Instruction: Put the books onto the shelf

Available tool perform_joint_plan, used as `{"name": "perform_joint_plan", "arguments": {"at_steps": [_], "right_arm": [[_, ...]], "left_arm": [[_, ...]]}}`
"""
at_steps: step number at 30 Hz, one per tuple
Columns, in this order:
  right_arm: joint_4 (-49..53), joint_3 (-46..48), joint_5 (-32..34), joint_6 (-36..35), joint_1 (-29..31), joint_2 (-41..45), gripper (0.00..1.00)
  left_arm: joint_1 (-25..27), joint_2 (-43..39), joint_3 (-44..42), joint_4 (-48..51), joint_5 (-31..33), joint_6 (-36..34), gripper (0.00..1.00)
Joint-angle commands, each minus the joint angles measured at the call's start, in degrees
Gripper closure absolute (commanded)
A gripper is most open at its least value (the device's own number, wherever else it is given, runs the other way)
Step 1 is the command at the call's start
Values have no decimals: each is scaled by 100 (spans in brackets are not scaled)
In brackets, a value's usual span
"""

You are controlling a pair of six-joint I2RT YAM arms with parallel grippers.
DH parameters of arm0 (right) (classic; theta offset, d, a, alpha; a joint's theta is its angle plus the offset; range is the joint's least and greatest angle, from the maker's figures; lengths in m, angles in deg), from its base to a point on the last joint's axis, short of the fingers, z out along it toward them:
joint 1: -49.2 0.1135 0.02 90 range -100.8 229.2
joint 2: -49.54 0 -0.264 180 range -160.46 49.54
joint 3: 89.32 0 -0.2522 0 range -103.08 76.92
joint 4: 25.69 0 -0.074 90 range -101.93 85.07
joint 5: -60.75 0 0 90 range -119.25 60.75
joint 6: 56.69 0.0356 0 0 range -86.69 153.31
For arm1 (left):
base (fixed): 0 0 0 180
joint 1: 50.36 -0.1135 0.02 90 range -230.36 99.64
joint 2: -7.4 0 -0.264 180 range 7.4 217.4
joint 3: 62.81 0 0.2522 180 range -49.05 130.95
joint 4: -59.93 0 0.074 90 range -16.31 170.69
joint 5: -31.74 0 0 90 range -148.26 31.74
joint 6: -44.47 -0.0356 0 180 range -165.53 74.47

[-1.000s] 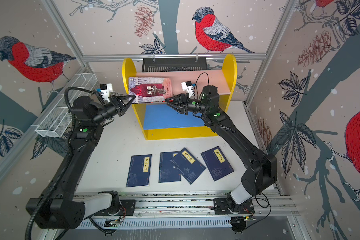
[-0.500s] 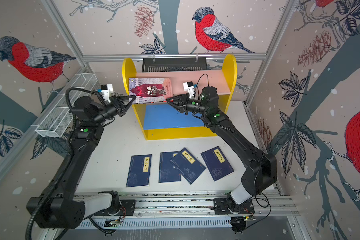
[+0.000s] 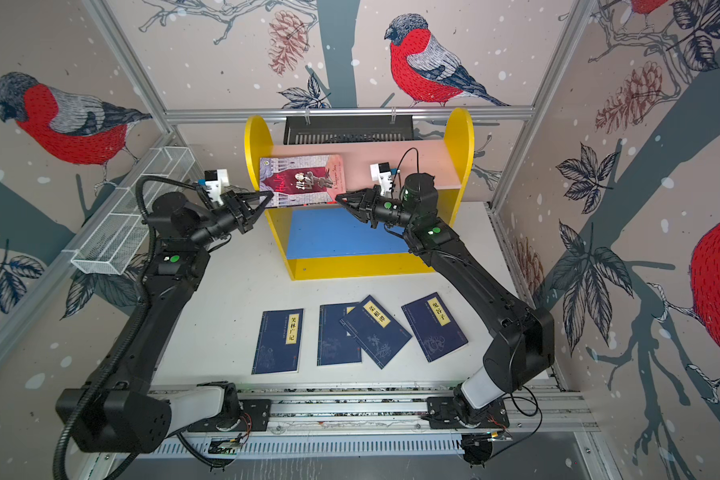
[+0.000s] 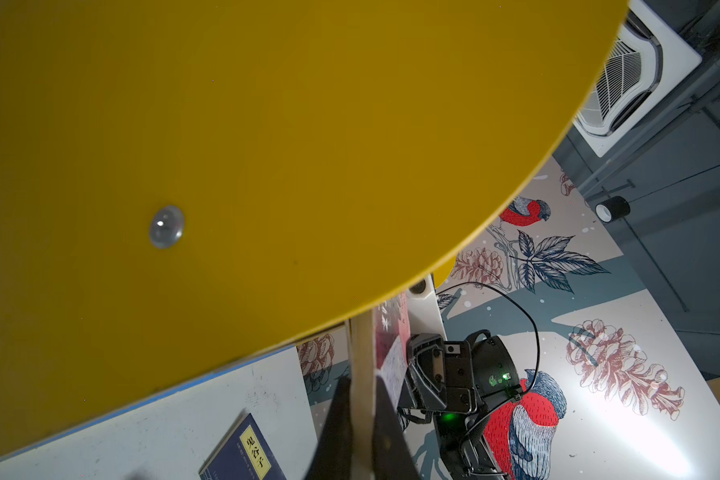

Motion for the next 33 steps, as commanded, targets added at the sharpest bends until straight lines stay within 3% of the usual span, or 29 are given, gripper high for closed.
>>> {"name": "perform_joint_plan", "arguments": {"at_steps": [1,6,11,17,33], "right_arm": [[-195,6,182,4,4,88,97],[-193,-26,315,66,-6,158,98],[-122,-126,389,117,-23,180,99],[-92,-199,462,206,-23,132,98],[-156,-404,525,429,-31,-151,95]], "left_arm": [[-5,-8,56,-429,-159,58,84],[-44,-69,44,-458,-158,88,52],[-239,-238,81,-389,-172,217,31],[-533,-565,206,-122,-193,36,29],[-558,-859,321,174,-127,-434,28]]}}
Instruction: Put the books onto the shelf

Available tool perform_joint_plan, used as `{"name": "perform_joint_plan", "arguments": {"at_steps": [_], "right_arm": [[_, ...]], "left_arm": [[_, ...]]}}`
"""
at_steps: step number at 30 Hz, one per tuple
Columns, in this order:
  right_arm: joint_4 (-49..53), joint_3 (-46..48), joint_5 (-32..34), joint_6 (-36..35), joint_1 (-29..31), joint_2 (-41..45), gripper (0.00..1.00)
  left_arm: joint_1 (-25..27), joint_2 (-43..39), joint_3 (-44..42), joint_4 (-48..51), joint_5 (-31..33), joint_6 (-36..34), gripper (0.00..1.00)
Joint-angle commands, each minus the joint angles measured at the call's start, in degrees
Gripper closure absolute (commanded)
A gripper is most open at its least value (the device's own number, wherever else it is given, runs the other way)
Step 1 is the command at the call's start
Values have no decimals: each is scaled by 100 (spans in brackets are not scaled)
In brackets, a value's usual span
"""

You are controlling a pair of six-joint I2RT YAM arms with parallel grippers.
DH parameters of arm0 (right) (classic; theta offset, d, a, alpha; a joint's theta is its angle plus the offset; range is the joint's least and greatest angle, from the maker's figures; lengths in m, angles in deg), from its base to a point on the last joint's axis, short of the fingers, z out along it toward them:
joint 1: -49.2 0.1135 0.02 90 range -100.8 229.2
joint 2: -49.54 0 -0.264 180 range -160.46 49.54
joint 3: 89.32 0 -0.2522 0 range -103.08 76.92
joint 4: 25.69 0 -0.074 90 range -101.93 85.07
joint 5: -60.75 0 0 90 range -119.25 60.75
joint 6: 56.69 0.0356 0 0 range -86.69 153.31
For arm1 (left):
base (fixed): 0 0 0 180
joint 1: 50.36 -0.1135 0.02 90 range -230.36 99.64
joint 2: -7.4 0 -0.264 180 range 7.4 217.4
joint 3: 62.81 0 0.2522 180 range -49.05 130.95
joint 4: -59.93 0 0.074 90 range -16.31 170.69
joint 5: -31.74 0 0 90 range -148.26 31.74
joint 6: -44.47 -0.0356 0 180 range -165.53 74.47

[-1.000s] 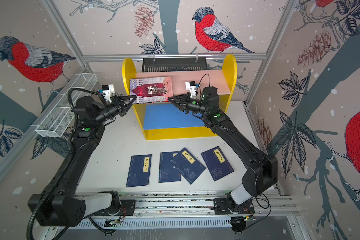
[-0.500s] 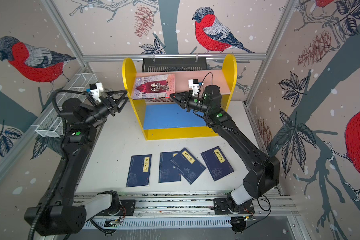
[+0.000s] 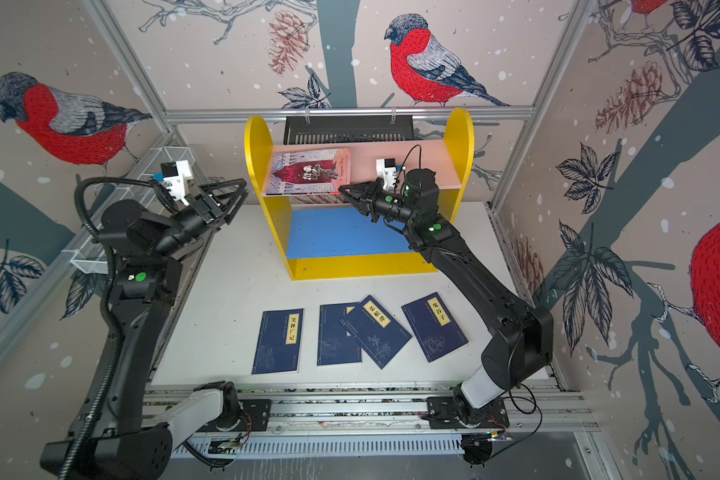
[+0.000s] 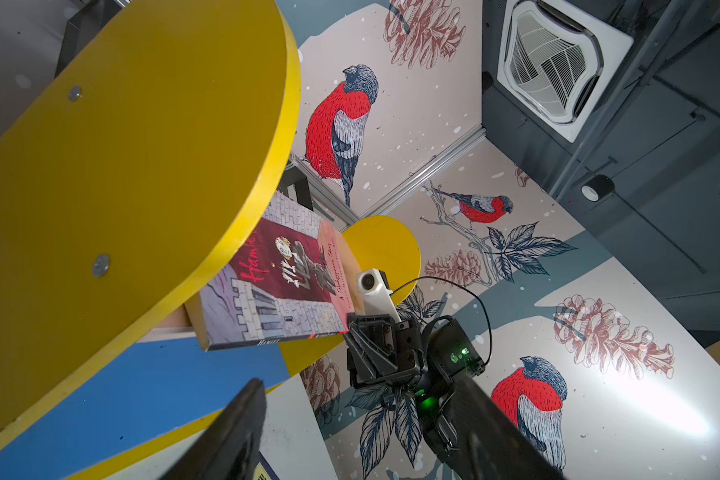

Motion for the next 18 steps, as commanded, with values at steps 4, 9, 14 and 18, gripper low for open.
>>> {"name": "perform_joint_plan", "arguments": {"at_steps": [4,9,14,18], "right_arm": [[-179,-138,26,72,5,-29,79],[-42,-113,61,33,-1,34,58],[104,-88,85,-2,-29,89,48],[243,-76,132,-45,-51,137,45]], "left_arm": [[-12,-28,-35,-122,-14,-98,28],[-12,-34,-27,-158,-23,-80,28],[-12,-19,15,-85,21,-247,28],[-12,-29,94,125,125,-607,28]]}}
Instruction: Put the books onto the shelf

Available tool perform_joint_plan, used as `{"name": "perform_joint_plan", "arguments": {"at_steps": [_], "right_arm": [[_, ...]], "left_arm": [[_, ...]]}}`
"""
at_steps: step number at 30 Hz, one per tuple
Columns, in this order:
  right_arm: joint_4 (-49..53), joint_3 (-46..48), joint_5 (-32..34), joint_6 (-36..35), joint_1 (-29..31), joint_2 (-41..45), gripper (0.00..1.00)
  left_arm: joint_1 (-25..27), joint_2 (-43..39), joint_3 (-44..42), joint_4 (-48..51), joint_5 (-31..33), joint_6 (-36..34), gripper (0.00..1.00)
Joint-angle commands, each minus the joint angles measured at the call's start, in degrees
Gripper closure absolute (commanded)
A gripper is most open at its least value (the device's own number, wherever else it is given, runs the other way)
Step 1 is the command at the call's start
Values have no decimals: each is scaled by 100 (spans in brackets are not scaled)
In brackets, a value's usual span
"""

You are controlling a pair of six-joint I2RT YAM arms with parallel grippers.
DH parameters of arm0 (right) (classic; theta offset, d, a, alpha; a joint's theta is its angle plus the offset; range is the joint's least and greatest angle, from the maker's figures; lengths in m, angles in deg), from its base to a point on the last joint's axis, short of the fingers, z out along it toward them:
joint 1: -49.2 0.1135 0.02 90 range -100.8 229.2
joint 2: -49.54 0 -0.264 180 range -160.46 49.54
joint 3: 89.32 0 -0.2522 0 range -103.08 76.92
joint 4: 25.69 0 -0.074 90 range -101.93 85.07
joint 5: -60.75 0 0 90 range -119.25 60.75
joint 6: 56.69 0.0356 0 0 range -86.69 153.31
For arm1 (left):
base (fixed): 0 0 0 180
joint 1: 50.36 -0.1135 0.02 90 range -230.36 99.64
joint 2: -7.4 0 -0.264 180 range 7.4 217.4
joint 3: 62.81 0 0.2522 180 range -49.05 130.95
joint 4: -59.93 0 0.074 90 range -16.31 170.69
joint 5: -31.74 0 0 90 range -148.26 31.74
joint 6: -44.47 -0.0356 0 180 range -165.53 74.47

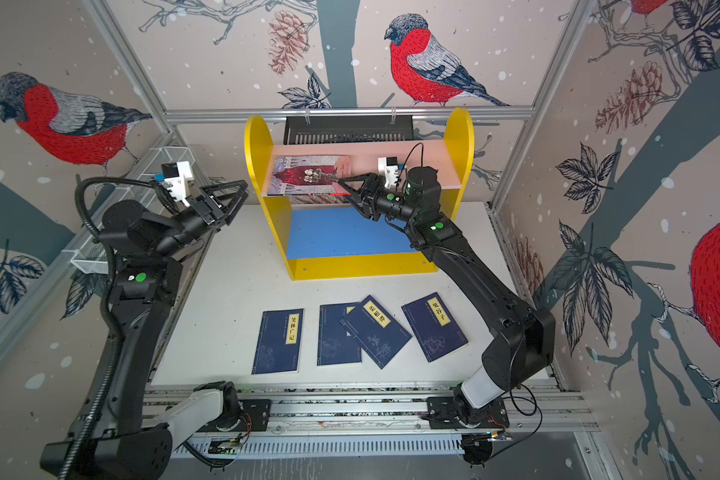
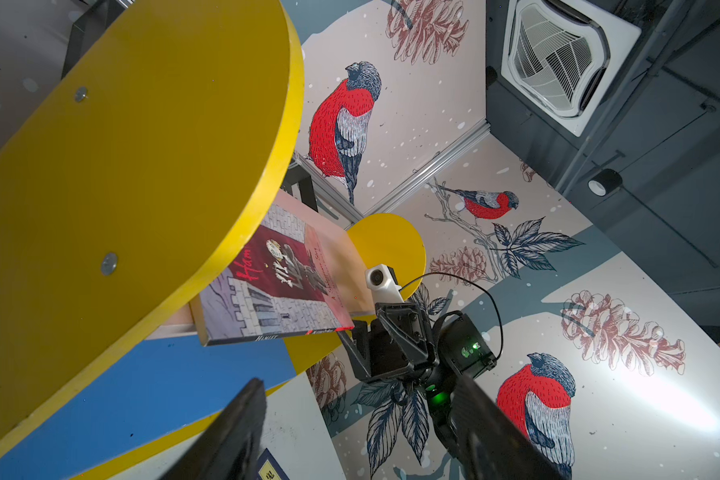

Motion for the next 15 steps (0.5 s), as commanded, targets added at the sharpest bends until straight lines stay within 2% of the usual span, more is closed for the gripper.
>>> {"name": "perform_joint_plan", "arguments": {"at_steps": [1,4,9,12,15], "right_arm": [[100,-4,78,-120,-11,73,44],[332,-16,152,-225,-32,121,43],[1067,-169,409,-686,-71,239,43],[1605,-247,672,-1167,-91,362,43],[2180,-298,1203,-1859,-70,560,43]], "left_arm": [[-12,-17,140,108,154,-484,28],[-12,-39,333,455,320,-1073,28],[-12,-69,775,1194,727,-2435,27],[-12,-119,941,1625,1104,-3260,27],[-12,-211,895,1835,1535,-3966,28]]}}
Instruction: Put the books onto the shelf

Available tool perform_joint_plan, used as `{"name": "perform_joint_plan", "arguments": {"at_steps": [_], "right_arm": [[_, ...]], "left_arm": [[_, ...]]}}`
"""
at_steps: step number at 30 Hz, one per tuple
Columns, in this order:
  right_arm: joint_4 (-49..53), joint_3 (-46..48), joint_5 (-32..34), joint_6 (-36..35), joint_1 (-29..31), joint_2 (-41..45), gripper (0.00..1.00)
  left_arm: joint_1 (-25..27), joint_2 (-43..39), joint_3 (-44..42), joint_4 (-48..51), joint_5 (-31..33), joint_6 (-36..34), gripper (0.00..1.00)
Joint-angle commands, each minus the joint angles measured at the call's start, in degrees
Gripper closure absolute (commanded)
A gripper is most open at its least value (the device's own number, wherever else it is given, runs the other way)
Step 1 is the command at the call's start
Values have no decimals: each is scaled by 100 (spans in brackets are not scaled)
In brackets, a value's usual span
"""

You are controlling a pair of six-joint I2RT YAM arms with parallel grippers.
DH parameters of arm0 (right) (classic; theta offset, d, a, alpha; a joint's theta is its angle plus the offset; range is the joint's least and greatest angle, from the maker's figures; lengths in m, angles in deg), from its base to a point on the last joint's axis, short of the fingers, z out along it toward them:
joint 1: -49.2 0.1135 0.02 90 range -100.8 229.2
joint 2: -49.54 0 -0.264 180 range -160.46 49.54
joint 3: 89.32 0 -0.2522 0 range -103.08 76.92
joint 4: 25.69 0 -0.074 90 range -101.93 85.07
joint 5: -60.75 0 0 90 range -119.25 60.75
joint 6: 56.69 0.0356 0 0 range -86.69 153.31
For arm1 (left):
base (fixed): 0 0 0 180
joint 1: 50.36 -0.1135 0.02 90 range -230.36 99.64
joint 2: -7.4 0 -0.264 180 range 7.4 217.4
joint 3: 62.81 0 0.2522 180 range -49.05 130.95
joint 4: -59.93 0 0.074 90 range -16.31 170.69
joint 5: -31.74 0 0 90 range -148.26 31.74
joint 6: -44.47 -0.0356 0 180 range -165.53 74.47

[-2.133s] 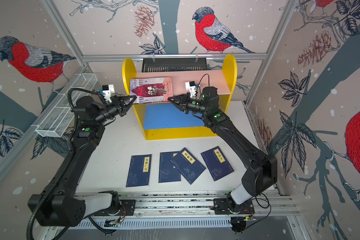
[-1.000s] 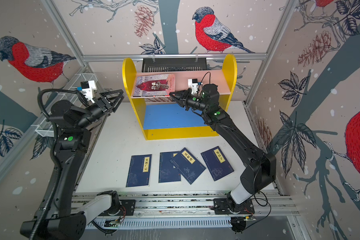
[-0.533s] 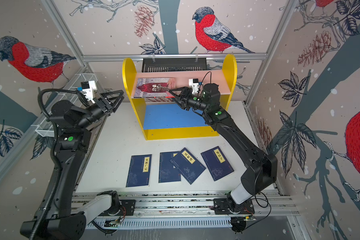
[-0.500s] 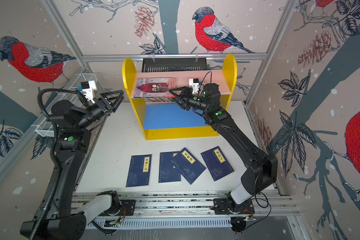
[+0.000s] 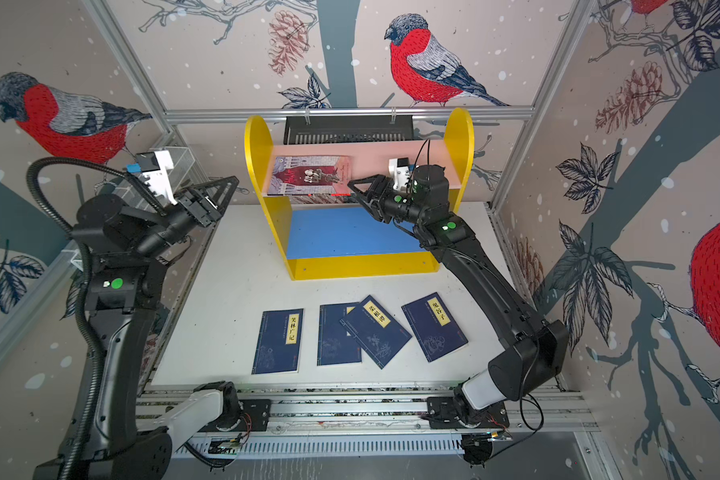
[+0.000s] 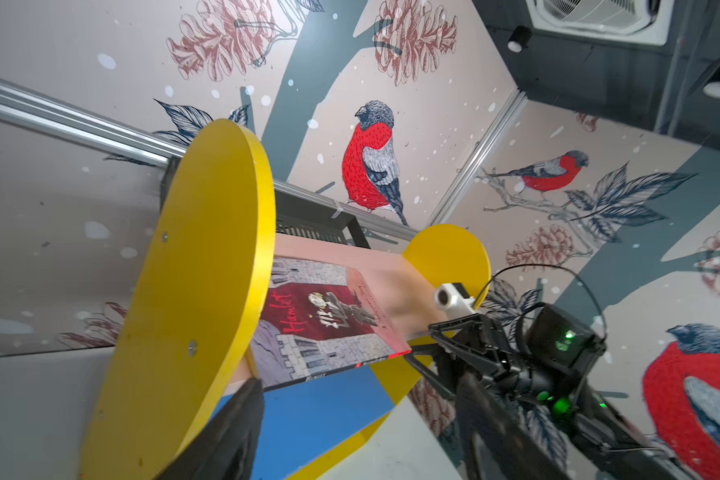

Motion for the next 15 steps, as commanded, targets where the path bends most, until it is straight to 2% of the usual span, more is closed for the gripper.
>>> {"name": "perform_joint_plan", "arguments": {"at_steps": [1,8,15], "right_arm": [[754,-107,683,-1013,30,189,44],[1493,-954,1165,-2252,226,-49,48],[2042,-1975,1424,-2749,262,-629,48]], "left_arm": [[-12,-48,33,466,580,-1320,28],[19,46,35,773,678,-2684,29],[287,104,-242,766,772,-3212,23]]}}
